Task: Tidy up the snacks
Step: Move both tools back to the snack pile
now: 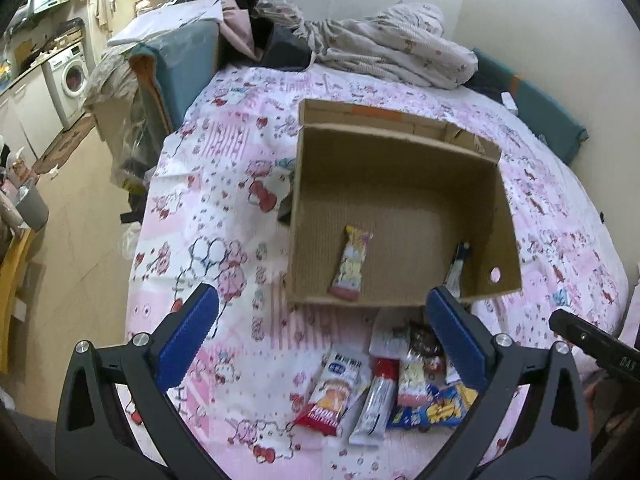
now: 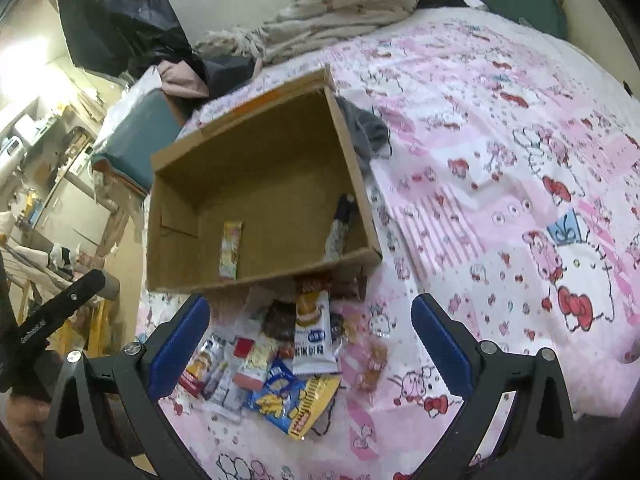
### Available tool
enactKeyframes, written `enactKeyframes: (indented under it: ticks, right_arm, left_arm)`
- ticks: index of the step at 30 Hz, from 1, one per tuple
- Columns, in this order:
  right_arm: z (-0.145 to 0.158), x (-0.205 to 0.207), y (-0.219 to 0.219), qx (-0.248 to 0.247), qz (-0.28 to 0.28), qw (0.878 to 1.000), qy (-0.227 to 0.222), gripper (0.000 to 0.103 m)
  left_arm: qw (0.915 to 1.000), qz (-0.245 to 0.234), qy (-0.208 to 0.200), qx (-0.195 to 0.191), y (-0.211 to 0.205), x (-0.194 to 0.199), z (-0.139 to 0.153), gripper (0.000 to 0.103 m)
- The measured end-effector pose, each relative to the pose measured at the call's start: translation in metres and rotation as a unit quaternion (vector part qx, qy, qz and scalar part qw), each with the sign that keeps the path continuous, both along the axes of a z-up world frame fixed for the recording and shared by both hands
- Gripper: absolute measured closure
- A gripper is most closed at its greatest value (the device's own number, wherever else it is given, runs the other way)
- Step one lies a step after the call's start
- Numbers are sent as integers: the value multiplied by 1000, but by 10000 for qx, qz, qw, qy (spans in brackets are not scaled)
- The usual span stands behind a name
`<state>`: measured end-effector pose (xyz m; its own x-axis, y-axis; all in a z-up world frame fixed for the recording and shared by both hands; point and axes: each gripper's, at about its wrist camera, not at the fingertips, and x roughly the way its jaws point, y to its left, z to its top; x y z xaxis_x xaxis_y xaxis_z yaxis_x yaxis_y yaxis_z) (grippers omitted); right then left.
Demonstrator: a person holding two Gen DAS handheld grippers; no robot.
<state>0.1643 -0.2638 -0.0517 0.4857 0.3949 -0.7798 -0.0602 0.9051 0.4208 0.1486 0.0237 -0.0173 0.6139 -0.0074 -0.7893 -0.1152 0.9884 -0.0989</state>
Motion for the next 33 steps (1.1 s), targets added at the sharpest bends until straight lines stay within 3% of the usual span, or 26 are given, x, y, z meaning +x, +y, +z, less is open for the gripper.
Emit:
enactKeyframes:
  ticks: [8,12,23,29,33]
  right_arm:
    - [-19,-1,-2,250,51,9986,463,1]
    - [-23,-2,0,109,-23,9985,528,1]
    - [-34,0,-6,193,-216,9957,879,0]
    - [-38,0,-12,334,-310,9940,995,0]
    - [-41,2,-11,241,-350,9936,1043,0]
  left_arm:
    - [9990,-30,435,41,0,-10,-16,1]
    - [9970,-202,737,154,-7,-8,-32,1]
    - [9930,-175,1167,-31,-2,-4,-52,1]
    - [9889,-31,1481,-64,7,-1,-65,8]
    - [9805,-6,1955,-198,12,3,-87,17]
